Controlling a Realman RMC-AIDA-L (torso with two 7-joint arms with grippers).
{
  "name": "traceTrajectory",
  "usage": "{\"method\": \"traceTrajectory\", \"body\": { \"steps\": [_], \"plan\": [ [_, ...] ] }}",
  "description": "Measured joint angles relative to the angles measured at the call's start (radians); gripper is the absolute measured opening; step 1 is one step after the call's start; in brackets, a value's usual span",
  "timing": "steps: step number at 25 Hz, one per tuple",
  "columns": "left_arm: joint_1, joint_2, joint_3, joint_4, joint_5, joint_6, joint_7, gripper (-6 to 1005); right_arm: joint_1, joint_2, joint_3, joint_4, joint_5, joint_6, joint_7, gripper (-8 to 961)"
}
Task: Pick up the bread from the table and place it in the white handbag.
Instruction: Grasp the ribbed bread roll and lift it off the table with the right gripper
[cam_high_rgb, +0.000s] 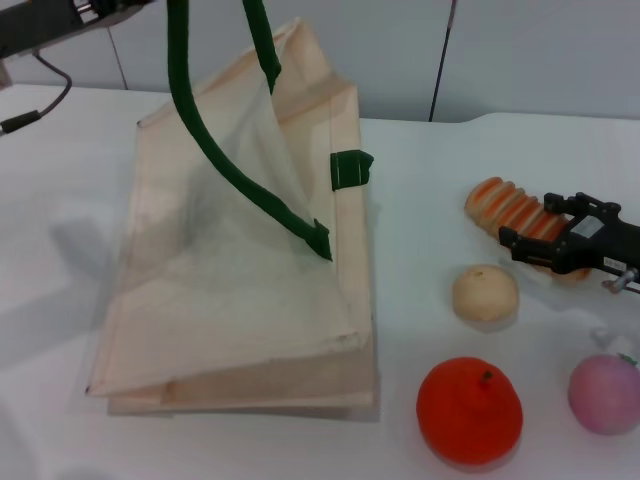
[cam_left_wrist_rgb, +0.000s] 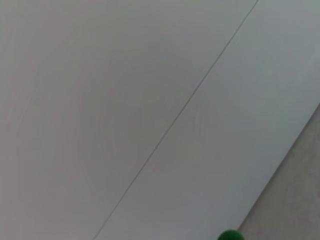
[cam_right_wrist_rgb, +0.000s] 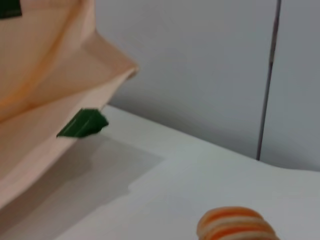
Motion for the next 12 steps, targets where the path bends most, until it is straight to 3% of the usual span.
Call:
{"method": "traceTrajectory", "body": {
  "steps": [12],
  "plan": [
    [-0.01, -0.001, -0.001, 0.0, 0.0, 0.0, 0.0, 149, 0.022, 0.001, -0.004, 0.006, 0.01, -0.087, -0.001, 894]
  ]
}}
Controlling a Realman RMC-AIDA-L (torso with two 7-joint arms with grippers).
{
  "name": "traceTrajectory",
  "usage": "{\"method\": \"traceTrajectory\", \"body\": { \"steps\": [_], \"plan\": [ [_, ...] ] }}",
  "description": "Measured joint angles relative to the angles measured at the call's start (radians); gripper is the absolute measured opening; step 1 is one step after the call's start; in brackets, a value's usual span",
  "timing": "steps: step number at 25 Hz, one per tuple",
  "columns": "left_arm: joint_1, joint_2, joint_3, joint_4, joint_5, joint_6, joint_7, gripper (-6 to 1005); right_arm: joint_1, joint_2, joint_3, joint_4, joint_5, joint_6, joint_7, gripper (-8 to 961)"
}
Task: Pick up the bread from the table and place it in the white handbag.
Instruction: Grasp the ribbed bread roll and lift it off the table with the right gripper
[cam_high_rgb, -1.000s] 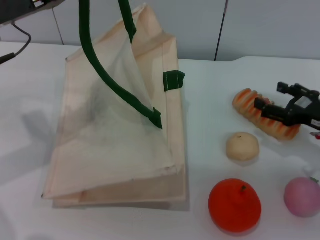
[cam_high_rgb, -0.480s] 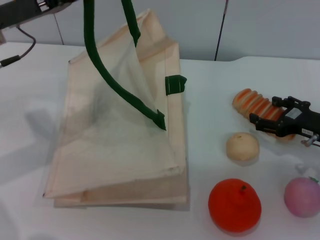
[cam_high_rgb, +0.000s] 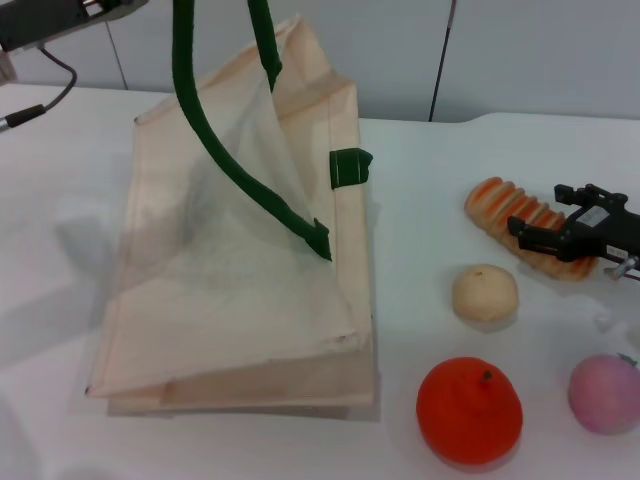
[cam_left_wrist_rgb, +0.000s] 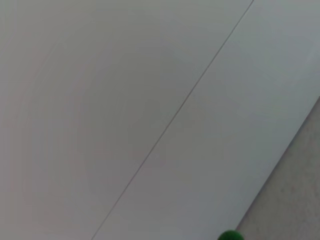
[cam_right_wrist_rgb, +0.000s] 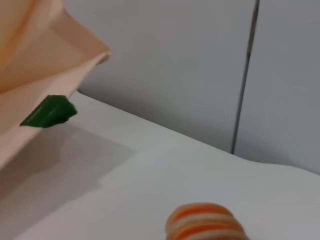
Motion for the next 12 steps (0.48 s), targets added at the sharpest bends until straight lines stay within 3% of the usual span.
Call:
{"method": "traceTrajectory", "body": {
  "steps": [7, 12],
  "plan": [
    [0.0, -0.001, 0.0, 0.0, 0.0, 0.0, 0.0, 153, 0.042, -0.001, -0.021, 0.049, -0.026, -0.125, 0.002, 893],
    [0.002, -0.001, 0.0, 0.0, -0.003, -0.001, 0.0, 156, 0.047, -0.001, -0.031, 0.064, -0.034, -0.13, 0.006, 892]
  ]
}}
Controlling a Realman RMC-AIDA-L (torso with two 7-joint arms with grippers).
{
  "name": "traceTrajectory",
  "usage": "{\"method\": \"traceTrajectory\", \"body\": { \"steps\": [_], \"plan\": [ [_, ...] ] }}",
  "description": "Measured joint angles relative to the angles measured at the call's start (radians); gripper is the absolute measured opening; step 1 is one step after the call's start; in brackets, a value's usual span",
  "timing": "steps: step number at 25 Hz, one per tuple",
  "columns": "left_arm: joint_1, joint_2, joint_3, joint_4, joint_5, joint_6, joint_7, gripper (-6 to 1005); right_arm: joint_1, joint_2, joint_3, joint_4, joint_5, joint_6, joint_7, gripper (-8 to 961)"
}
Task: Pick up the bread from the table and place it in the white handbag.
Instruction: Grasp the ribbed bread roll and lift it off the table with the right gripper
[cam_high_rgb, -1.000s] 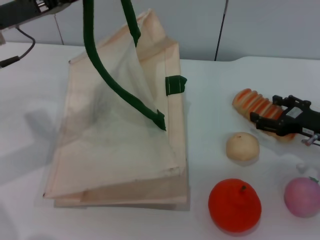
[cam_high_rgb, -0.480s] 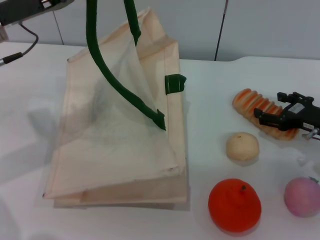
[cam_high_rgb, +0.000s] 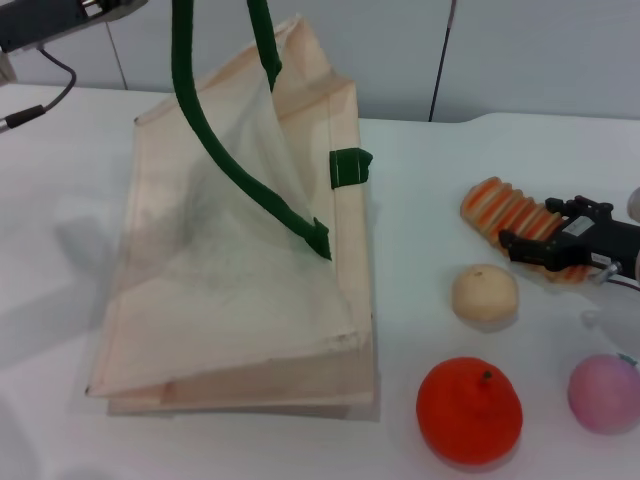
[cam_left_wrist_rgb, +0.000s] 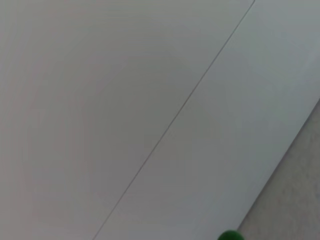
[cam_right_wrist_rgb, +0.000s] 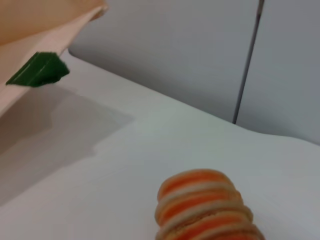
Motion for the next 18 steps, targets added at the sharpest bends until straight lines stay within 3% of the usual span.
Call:
{"method": "traceTrajectory", "body": {
  "steps": [6, 18],
  "plan": [
    [0.004, 0.0, 0.0, 0.0, -0.004, -0.005, 0.0, 160, -0.003, 0.001, -0.035, 0.0, 0.004, 0.004, -0.002, 891],
    [0.008, 0.0, 0.0, 0.001, -0.004, -0.011, -0.002, 167, -0.014, -0.001, -0.034, -0.028, 0.008, 0.06, -0.006, 743]
  ]
}}
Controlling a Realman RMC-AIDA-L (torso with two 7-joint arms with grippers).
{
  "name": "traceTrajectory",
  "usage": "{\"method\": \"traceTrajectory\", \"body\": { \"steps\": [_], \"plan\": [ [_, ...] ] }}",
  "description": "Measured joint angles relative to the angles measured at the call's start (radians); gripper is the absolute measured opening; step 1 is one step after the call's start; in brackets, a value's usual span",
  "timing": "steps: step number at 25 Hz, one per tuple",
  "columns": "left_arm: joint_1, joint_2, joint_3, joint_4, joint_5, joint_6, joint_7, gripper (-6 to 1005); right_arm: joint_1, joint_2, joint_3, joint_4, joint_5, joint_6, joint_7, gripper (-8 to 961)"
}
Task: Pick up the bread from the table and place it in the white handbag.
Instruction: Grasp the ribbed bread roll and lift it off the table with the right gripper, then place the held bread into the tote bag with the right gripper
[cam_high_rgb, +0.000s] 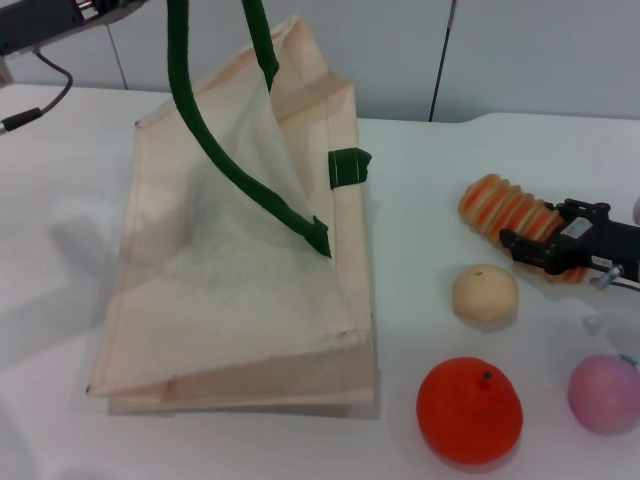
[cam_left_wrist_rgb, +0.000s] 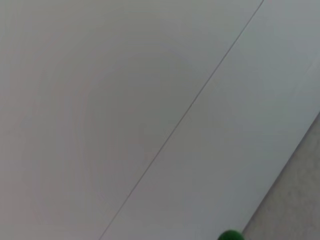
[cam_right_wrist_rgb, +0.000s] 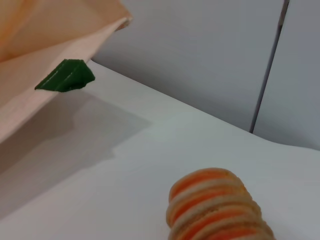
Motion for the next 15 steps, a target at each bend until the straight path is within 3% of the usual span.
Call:
{"method": "traceTrajectory", "body": {
  "steps": [9, 15],
  "plan": [
    [0.005, 0.0, 0.0, 0.002, -0.001, 0.0, 0.0, 172, -0.052, -0.001, 0.065, -0.066, 0.015, 0.127, -0.001, 653],
    [-0.006, 0.0, 0.0, 0.004, 0.004, 0.003, -0.003, 176, -0.034, -0.004, 0.102, -0.101, 0.016, 0.351, 0.0, 604]
  ]
}}
